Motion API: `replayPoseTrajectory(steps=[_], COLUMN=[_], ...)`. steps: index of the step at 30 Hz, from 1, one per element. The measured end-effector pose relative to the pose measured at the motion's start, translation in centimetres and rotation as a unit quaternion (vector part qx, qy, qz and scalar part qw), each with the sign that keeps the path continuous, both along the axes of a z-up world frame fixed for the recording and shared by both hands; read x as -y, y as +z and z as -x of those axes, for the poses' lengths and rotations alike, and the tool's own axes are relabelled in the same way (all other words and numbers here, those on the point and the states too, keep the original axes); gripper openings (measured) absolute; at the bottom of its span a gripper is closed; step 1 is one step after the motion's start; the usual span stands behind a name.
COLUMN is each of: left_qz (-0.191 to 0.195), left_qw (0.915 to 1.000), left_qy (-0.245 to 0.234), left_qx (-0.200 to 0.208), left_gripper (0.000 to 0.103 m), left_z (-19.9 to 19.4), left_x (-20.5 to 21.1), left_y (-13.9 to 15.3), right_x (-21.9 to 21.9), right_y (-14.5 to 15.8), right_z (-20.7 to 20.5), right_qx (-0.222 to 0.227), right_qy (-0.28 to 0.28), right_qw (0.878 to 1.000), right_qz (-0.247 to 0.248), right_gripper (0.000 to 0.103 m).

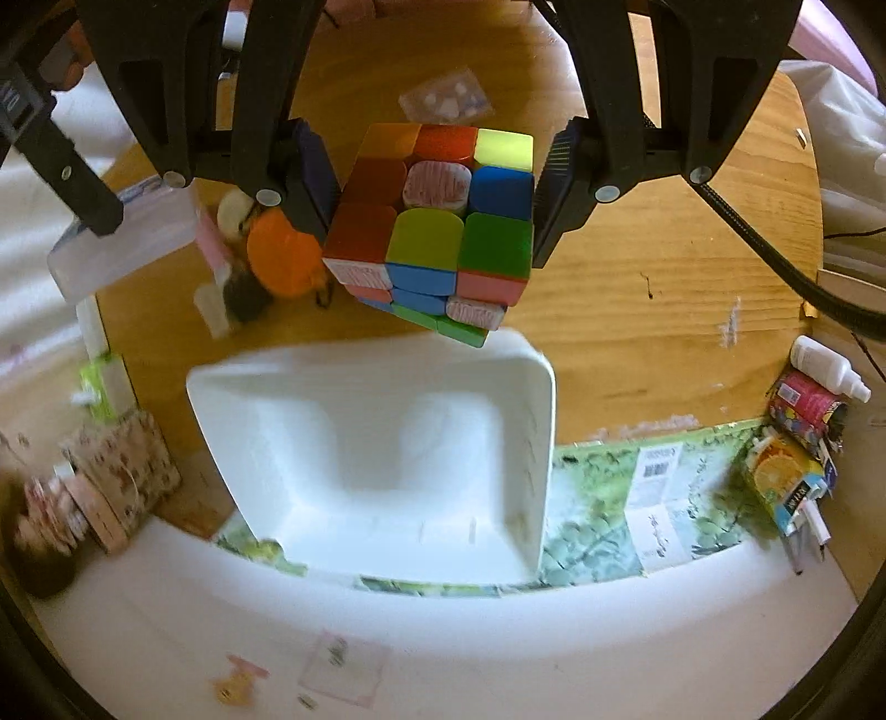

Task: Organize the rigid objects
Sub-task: 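Lift the cube with the left tool while the right tool lifts the floss box toward the bin, then open the left tool dropping the cube in the bin while the right tool releases the floss box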

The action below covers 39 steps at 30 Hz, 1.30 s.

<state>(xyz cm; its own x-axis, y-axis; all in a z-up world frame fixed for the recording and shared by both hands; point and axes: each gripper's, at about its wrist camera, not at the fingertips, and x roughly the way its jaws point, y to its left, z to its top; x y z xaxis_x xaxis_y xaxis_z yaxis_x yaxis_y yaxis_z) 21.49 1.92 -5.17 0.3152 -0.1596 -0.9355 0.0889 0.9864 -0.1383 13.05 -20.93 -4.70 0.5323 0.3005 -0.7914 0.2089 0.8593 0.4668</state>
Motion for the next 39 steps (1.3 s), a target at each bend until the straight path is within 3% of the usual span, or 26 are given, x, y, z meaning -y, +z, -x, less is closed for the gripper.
replayPoseTrajectory(steps=[7, 11, 15, 20, 28, 39], left_qz=[0.006, 0.019, 0.025, 0.022, -0.003, -0.026], left_qw=[0.9990, 0.9972, 0.9943, 0.9906, 0.9770, 0.9787], left_qy=[0.038, 0.050, 0.063, 0.071, 0.080, 0.113], left_qx=[0.020, 0.052, 0.082, 0.114, 0.198, 0.170], left_gripper=[0.066, 0.066, 0.066, 0.066, 0.066, 0.066], left_z=[-3.1, -4.6, -5.8, -6.5, -6.0, -7.8], left_x=[1.4, 2.4, 3.3, 4.4, 6.2, 6.6], left_y=[0.5, 1.0, 0.9, 0.2, -0.3, -1.8], right_x=[1.4, 2.3, 2.8, 3.3, 2.6, 2.4], right_y=[0.2, 0.1, 0.2, -0.6, -2.1, -4.6], right_z=[-4.1, -6.6, -8.9, -11.5, -13.9, -15.9], right_qx=[0.035, 0.060, 0.103, 0.137, 0.187, 0.175], right_qy=[0.032, 0.055, 0.086, 0.120, 0.173, 0.204], right_qw=[0.999, 0.996, 0.988, 0.980, 0.962, 0.960], right_qz=[0.027, 0.043, 0.074, 0.074, 0.099, 0.081], right_gripper=[0.070, 0.070, 0.070, 0.070, 0.070, 0.070])
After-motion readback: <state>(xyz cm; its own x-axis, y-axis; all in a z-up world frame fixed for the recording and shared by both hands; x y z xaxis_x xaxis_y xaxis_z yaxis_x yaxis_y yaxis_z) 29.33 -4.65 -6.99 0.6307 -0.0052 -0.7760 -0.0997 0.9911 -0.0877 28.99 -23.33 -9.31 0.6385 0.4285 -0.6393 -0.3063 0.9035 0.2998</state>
